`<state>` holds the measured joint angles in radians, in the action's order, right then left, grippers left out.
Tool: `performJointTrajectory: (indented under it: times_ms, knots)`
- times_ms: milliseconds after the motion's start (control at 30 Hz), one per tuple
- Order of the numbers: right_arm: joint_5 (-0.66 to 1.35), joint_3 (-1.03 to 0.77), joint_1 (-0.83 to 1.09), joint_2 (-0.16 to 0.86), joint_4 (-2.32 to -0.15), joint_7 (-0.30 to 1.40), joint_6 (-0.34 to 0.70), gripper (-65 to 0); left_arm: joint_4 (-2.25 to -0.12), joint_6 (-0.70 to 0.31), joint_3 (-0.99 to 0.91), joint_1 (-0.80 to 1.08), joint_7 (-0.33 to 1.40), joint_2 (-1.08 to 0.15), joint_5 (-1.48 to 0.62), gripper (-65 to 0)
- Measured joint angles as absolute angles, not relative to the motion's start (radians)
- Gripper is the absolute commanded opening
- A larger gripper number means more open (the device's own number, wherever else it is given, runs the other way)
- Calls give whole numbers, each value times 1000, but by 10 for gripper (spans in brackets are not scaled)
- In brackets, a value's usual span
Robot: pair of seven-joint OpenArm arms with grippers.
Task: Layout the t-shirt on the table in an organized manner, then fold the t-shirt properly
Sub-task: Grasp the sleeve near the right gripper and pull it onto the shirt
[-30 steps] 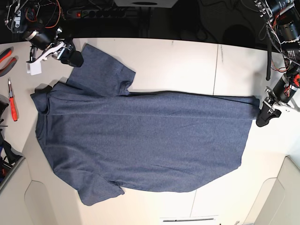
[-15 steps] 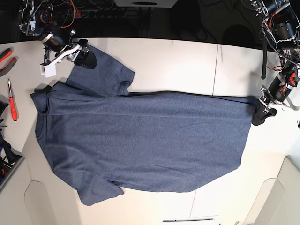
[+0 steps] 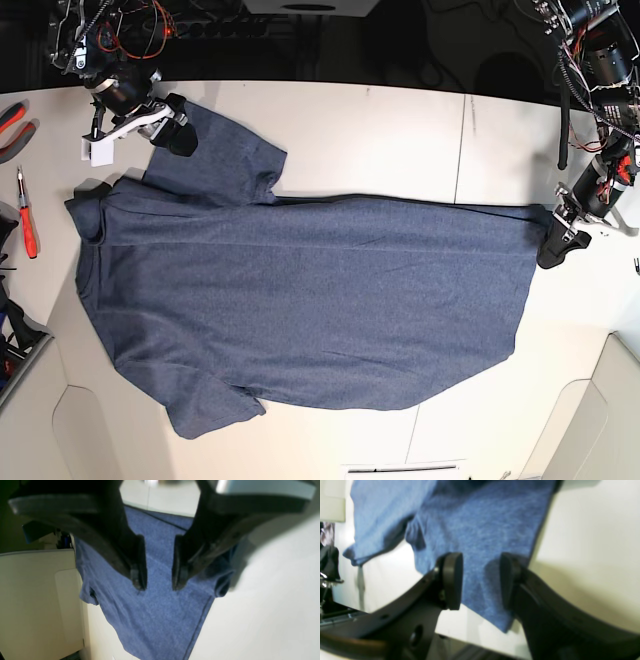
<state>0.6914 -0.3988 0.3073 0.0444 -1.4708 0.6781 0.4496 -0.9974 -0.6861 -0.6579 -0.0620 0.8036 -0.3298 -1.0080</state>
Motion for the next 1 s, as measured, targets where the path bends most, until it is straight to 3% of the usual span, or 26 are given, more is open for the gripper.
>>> performJointTrajectory:
  times_ms: [300, 733, 1000]
  knots:
    - [807, -403, 299, 44, -1414, 675, 525, -400, -997, -686, -658, -62, 804, -330, -1003, -438]
    - [776, -422, 335, 44, -1629, 719, 535, -400, -997, -686, -658, -62, 804, -330, -999, -438]
    - [715, -530, 333, 44, -1616, 714, 489, -400, -997, -686, -658, -62, 804, -330, -999, -438]
